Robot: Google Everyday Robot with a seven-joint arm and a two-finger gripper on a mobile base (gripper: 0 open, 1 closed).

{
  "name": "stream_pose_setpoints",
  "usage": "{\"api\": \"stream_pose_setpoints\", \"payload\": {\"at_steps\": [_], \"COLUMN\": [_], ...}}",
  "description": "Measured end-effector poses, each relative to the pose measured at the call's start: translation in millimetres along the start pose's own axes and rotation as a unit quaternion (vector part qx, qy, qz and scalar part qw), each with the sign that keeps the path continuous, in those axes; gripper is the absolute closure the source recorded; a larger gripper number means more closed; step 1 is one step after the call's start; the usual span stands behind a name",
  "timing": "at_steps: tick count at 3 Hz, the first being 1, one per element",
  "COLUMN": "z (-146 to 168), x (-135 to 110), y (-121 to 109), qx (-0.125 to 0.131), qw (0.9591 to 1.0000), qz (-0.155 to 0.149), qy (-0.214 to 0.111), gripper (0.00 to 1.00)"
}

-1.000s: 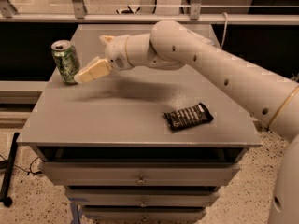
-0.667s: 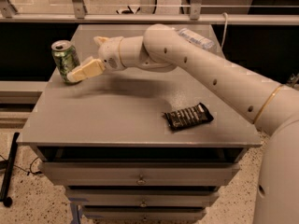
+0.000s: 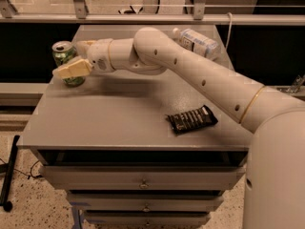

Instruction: Move green can near blue plastic bottle

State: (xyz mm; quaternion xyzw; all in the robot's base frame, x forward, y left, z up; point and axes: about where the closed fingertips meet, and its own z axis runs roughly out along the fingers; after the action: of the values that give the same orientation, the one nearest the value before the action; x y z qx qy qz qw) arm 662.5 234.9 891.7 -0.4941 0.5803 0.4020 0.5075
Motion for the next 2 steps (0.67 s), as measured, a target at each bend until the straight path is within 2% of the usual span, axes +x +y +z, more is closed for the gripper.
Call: {"api": "stream_pose_setpoints", "payload": {"at_steps": [1,2], "z": [8.1,2.2], "x": [-3.3,-3.5], "y": [4.5,4.4], "qx": [-0.01,-0.009], "qw": [0.9999,0.9997], "qz": [0.008,0.015], "qy": [-0.01,-0.014], "gripper": [0.41,0.64]}}
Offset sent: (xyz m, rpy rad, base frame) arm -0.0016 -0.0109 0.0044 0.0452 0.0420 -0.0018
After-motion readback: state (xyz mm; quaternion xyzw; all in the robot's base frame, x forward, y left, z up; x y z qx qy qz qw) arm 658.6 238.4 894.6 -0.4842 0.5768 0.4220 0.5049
